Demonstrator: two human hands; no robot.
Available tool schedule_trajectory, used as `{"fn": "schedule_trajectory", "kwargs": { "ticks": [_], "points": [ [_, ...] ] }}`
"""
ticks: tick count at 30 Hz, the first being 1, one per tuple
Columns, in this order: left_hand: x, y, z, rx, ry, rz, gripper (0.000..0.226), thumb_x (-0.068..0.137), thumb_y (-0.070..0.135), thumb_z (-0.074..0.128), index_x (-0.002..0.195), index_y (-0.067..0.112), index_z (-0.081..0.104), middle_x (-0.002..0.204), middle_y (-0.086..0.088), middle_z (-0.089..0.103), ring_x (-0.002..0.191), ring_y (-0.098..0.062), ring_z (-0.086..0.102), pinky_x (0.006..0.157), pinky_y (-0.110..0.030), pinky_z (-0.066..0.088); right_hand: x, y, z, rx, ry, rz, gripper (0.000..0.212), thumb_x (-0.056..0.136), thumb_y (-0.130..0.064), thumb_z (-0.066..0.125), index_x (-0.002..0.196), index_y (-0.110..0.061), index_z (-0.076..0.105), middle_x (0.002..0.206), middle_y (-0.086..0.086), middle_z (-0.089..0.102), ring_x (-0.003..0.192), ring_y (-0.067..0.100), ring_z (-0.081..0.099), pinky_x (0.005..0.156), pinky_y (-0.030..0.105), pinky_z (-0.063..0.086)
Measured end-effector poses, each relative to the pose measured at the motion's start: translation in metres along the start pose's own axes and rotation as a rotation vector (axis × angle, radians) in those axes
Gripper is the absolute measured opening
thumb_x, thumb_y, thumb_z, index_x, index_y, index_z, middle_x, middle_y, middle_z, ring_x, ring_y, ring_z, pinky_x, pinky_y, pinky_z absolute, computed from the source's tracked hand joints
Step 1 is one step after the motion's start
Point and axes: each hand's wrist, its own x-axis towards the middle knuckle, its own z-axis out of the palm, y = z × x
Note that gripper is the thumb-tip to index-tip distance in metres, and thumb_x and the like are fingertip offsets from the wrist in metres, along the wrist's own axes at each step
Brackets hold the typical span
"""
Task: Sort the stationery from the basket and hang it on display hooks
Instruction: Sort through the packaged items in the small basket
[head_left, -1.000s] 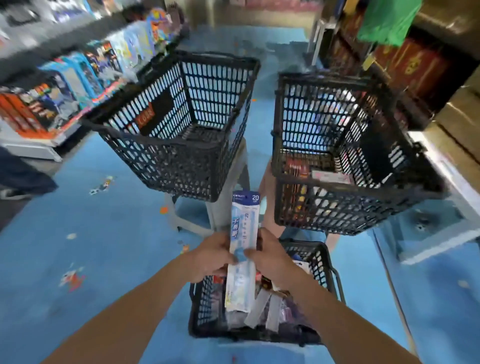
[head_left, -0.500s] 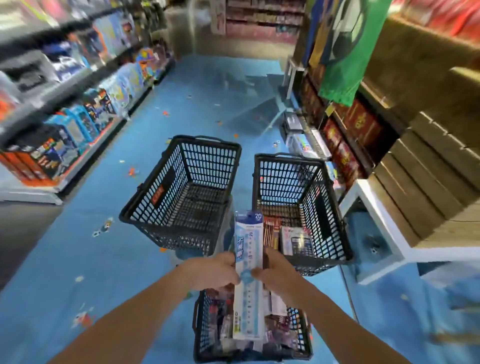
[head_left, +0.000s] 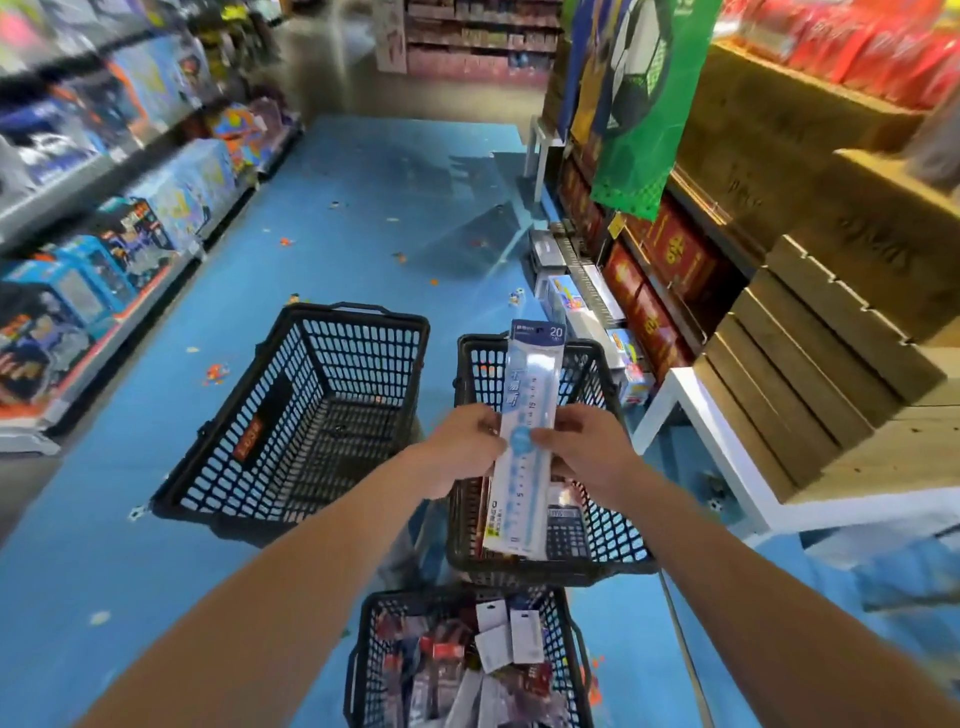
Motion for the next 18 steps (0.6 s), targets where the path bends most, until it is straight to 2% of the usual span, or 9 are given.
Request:
{"fn": "schedule_trajectory", "kwargs": {
  "ticks": [3, 6, 8, 9, 10, 12, 13, 16, 18],
  "points": [
    [0.048, -0.016, 0.020, 0.058, 0.068, -0.017, 0.017, 0.095, 0.002, 0.063, 0.091, 0.018, 0.061, 0.100, -0.007, 0.069, 0.095, -0.023, 0.067, 0.082, -0.037, 0.058, 0.048, 0.030, -0.012, -0.014, 0.030, 0.059, 0.015, 0.090, -0.001, 0.073, 0.105, 0.000, 0.068, 0.106, 0.019, 0.074, 0.094, 0.035, 0.075, 0.086, 0.056, 0.060],
    [0.099, -0.043, 0.038, 0.179, 0.110, -0.088, 0.018, 0.093, 0.004, 0.057, 0.080, 0.015, 0.055, 0.088, -0.011, 0.064, 0.078, -0.021, 0.055, 0.067, -0.032, 0.044, 0.096, 0.071, -0.018, -0.056, 0.049, 0.134, 0.010, 0.091, -0.003, 0.072, 0.095, -0.012, 0.071, 0.103, 0.016, 0.076, 0.093, 0.036, 0.075, 0.086, 0.057, 0.060],
    [0.129, -0.064, 0.050, 0.245, 0.104, -0.153, 0.022, 0.093, 0.003, 0.054, 0.075, 0.015, 0.050, 0.076, -0.004, 0.054, 0.074, -0.020, 0.048, 0.062, -0.030, 0.037, 0.125, 0.104, -0.018, -0.110, 0.058, 0.201, 0.009, 0.090, -0.011, 0.075, 0.092, -0.020, 0.073, 0.096, 0.010, 0.078, 0.091, 0.039, 0.074, 0.083, 0.060, 0.060],
    [0.142, -0.076, 0.056, 0.255, 0.113, -0.199, 0.022, 0.093, 0.001, 0.053, 0.076, 0.015, 0.049, 0.076, -0.003, 0.052, 0.076, -0.021, 0.048, 0.060, -0.030, 0.036, 0.138, 0.120, -0.017, -0.160, 0.060, 0.218, 0.006, 0.088, -0.017, 0.077, 0.092, -0.022, 0.075, 0.091, 0.006, 0.078, 0.087, 0.036, 0.075, 0.080, 0.054, 0.062],
    [0.154, -0.089, 0.061, 0.270, 0.122, -0.244, 0.021, 0.093, 0.000, 0.053, 0.078, 0.014, 0.049, 0.080, -0.004, 0.053, 0.080, -0.021, 0.049, 0.060, -0.031, 0.036, 0.150, 0.135, -0.017, -0.224, 0.057, 0.222, 0.008, 0.087, -0.022, 0.079, 0.094, -0.020, 0.077, 0.086, 0.003, 0.077, 0.078, 0.028, 0.074, 0.072, 0.040, 0.064],
    [0.174, -0.115, 0.071, 0.307, 0.144, -0.319, 0.014, 0.092, 0.001, 0.054, 0.084, 0.012, 0.052, 0.095, -0.011, 0.059, 0.088, -0.025, 0.053, 0.067, -0.033, 0.041, 0.169, 0.164, -0.016, -0.349, 0.044, 0.242, 0.014, 0.089, -0.025, 0.078, 0.095, -0.013, 0.077, 0.080, 0.001, 0.072, 0.062, 0.013, 0.063, 0.049, 0.017, 0.048],
    [0.183, -0.127, 0.075, 0.329, 0.153, -0.351, 0.007, 0.092, 0.002, 0.056, 0.091, 0.009, 0.057, 0.104, -0.013, 0.062, 0.095, -0.026, 0.057, 0.073, -0.035, 0.045, 0.177, 0.178, -0.014, -0.388, 0.029, 0.258, 0.012, 0.090, -0.024, 0.077, 0.090, -0.013, 0.075, 0.075, 0.000, 0.069, 0.059, 0.010, 0.057, 0.044, 0.015, 0.041],
    [0.202, -0.155, 0.088, 0.380, 0.169, -0.415, 0.025, 0.097, 0.003, 0.057, 0.121, 0.000, 0.064, 0.119, -0.003, 0.056, 0.118, -0.019, 0.052, 0.094, -0.029, 0.044, 0.197, 0.215, -0.006, -0.457, -0.024, 0.303, 0.018, 0.088, -0.025, 0.077, 0.072, -0.022, 0.069, 0.068, -0.003, 0.065, 0.063, 0.013, 0.057, 0.049, 0.022, 0.040],
    [0.213, -0.170, 0.097, 0.451, 0.170, -0.459, 0.031, 0.098, 0.013, 0.062, 0.126, 0.001, 0.062, 0.127, -0.005, 0.060, 0.125, -0.025, 0.057, 0.098, -0.028, 0.045, 0.208, 0.230, -0.001, -0.523, -0.029, 0.325, 0.010, 0.086, -0.028, 0.078, 0.088, -0.018, 0.078, 0.082, 0.002, 0.074, 0.073, 0.016, 0.063, 0.050, 0.021, 0.039]
  ]
}}
